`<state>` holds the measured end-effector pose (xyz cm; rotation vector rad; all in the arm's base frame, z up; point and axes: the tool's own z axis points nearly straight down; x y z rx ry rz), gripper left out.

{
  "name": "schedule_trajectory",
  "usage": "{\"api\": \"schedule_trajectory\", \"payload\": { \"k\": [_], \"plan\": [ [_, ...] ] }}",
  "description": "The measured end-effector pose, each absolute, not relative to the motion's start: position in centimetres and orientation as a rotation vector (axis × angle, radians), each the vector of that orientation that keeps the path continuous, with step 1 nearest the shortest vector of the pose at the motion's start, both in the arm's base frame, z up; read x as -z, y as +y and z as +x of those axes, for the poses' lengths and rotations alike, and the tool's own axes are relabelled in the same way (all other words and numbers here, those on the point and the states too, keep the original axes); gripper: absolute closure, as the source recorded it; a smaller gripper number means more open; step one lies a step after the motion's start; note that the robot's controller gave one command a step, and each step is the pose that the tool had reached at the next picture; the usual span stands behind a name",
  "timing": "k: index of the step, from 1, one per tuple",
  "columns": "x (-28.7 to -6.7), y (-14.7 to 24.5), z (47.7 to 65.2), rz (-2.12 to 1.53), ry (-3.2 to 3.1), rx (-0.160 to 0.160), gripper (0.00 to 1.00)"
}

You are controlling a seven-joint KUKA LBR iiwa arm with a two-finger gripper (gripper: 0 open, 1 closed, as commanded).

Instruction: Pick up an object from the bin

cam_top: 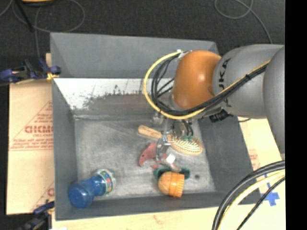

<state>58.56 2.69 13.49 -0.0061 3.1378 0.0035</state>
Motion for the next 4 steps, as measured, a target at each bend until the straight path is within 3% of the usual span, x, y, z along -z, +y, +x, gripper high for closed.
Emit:
{"api": "schedule_trajectory", "payload": {
  "k": [1,2,3,4],
  "plan": [
    [-13.5,2.7,58.6,-0.006,3.138,-0.004,0.00],
    [-7.5,3.2,58.2,-0.365,3.116,0.000,1.00],
    [-7.5,3.2,58.2,-0.364,3.116,0.000,1.00],
    [-22.3,1.0,56.2,-0.187,3.130,-0.001,1.00]
  ]
}}
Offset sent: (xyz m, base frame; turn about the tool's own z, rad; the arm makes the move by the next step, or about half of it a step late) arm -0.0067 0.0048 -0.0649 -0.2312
